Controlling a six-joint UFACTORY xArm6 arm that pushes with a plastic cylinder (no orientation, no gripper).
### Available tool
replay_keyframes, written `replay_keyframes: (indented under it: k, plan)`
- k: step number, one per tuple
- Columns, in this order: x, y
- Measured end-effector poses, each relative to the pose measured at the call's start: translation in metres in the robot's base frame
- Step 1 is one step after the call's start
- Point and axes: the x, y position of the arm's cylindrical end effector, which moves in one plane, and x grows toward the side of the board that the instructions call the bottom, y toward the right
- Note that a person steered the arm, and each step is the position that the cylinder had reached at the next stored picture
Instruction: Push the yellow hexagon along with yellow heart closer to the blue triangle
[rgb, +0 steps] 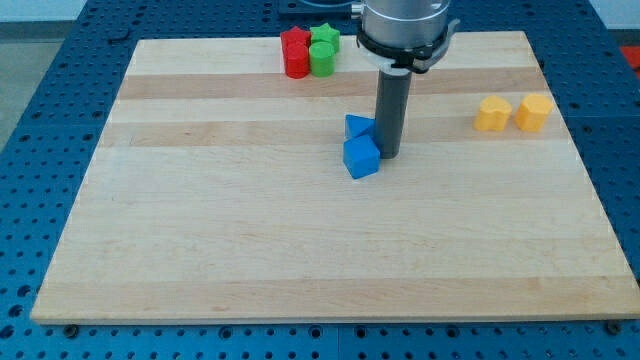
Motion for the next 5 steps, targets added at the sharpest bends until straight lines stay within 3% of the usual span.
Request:
replay_keyframes:
  k: [1,3,4,5]
  plan:
    - [0.0,0.029]
    - [-0.001,0.175]
    - [-0.015,0.243]
    - [-0.051,0.268]
